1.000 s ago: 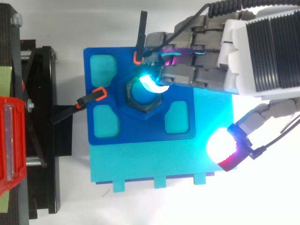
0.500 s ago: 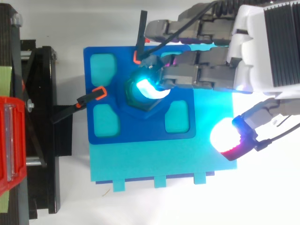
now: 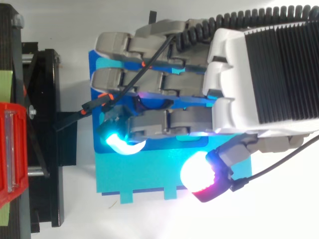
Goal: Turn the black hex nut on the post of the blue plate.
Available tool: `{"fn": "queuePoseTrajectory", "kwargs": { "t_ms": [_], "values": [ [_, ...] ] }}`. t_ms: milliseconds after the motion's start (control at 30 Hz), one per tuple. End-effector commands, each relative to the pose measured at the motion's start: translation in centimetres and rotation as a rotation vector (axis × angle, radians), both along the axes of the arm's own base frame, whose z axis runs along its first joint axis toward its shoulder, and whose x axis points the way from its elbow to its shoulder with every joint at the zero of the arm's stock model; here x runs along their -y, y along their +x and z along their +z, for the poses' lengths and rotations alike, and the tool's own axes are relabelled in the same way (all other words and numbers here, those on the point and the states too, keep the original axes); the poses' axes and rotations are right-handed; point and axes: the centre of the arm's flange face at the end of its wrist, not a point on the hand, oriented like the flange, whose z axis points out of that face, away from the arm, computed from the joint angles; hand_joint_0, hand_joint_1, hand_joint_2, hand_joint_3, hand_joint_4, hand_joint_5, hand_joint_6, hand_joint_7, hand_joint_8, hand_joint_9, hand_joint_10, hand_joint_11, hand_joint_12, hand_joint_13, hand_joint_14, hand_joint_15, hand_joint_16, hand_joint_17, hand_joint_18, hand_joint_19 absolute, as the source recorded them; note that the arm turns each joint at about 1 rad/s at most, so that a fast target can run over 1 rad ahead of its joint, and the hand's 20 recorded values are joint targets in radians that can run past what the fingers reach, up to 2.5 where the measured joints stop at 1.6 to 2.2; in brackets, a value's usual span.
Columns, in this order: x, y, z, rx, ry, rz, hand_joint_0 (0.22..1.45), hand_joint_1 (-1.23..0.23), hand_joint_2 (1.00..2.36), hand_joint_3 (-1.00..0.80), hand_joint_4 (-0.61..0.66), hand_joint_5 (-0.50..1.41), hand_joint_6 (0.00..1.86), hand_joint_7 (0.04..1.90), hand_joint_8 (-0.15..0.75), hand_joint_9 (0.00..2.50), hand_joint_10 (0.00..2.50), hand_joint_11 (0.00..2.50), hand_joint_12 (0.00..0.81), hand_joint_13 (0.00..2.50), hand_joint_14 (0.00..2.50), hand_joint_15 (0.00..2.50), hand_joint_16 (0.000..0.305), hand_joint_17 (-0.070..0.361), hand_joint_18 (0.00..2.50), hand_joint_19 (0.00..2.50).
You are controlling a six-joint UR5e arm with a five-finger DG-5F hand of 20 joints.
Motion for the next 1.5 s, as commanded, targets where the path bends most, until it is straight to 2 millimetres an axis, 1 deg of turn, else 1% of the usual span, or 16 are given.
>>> {"fn": "queuePoseTrajectory", "kwargs": {
  "t_ms": [0,33,67,200,367,467,500,533,567,600,633,867,1000,1267,1367,1467],
  "values": [
    [-0.5,0.2,-0.7,0.010,0.003,0.004,0.51,-0.75,1.00,-0.50,0.07,-0.30,0.50,0.72,0.184,0.00,0.00,0.04,0.339,0.00,0.00,0.00,0.051,0.114,0.00,0.47],
    [-0.5,0.2,-0.7,0.010,0.003,0.004,0.51,-0.74,1.00,-0.50,0.08,-0.30,0.50,0.73,0.186,0.00,0.00,0.04,0.339,0.00,0.00,0.00,0.051,0.114,0.00,0.48],
    [-0.6,0.3,-1.4,0.022,0.006,0.006,0.51,-0.74,1.00,-0.50,0.08,-0.30,0.50,0.73,0.187,0.00,0.00,0.03,0.340,0.00,0.00,0.00,0.050,0.114,0.00,0.48],
    [-0.8,0.4,-2.6,0.051,0.018,0.009,0.51,-0.76,1.00,-0.50,0.09,-0.29,0.50,0.73,0.193,0.01,0.00,0.02,0.343,0.00,0.00,0.00,0.051,0.114,0.00,0.46],
    [-0.8,0.3,-3.6,0.069,0.022,0.009,0.51,-0.75,1.00,-0.50,0.10,-0.29,0.50,0.73,0.196,0.02,0.00,0.02,0.342,0.00,0.00,0.00,0.051,0.114,0.00,0.46],
    [-0.7,0.8,-5.2,0.057,0.029,0.008,0.51,-0.75,1.00,-0.50,0.10,-0.29,0.50,0.73,0.196,0.02,0.00,0.02,0.343,0.00,0.00,0.00,0.051,0.114,0.00,0.47],
    [-0.4,1.1,-5.3,0.060,0.038,0.009,0.51,-0.75,1.00,-0.50,0.10,-0.29,0.50,0.73,0.196,0.02,0.00,0.02,0.342,0.00,0.00,0.00,0.051,0.114,0.00,0.47],
    [-0.3,1.3,-6.0,0.051,0.044,0.010,0.51,-0.74,1.00,-0.50,0.10,-0.29,0.50,0.73,0.198,0.02,0.00,0.02,0.343,0.00,0.00,0.00,0.051,0.114,0.00,0.47],
    [-0.3,1.7,-7.1,0.045,0.054,0.014,0.51,-0.74,1.00,-0.50,0.10,-0.29,0.50,0.73,0.200,0.03,0.00,0.02,0.343,0.00,0.00,0.00,0.051,0.114,0.00,0.47],
    [-0.2,2.2,-7.1,0.053,0.071,0.022,0.51,-0.74,1.00,-0.50,0.10,-0.29,0.50,0.73,0.200,0.03,0.00,0.02,0.342,0.00,0.00,0.00,0.051,0.114,0.00,0.47],
    [-0.3,2.4,-7.8,0.050,0.078,0.027,0.51,-0.74,1.00,-0.50,0.10,-0.29,0.50,0.73,0.198,0.03,0.00,0.01,0.339,0.00,0.00,0.00,0.050,0.113,0.00,0.47],
    [0.0,2.7,-7.3,0.067,0.090,0.032,0.52,-0.73,1.00,-0.50,0.10,-0.29,0.50,0.73,0.199,0.04,0.00,0.02,0.338,0.00,0.00,0.00,0.050,0.112,0.00,0.47],
    [0.3,2.9,-7.8,0.065,0.090,0.028,0.52,-0.72,1.00,-0.50,0.11,-0.28,0.50,0.74,0.200,0.04,0.00,0.02,0.339,0.00,0.00,0.00,0.050,0.112,0.00,0.47],
    [2.0,2.4,-8.0,0.051,0.080,0.029,0.51,-0.69,1.00,-0.50,0.12,-0.27,0.50,0.75,0.207,0.07,0.00,0.03,0.341,0.00,0.00,0.00,0.050,0.112,0.01,0.48],
    [2.6,2.2,-8.1,0.042,0.077,0.027,0.51,-0.71,1.00,-0.50,0.14,-0.26,0.50,0.76,0.212,0.12,0.00,0.00,0.342,0.00,0.00,0.00,0.050,0.114,0.06,0.45],
    [3.1,2.0,-8.2,0.029,0.071,0.030,0.50,-0.66,1.00,-0.50,0.17,-0.24,0.50,0.80,0.223,0.15,0.00,0.00,0.344,0.02,0.00,0.00,0.051,0.115,0.06,0.46]
  ]
}}
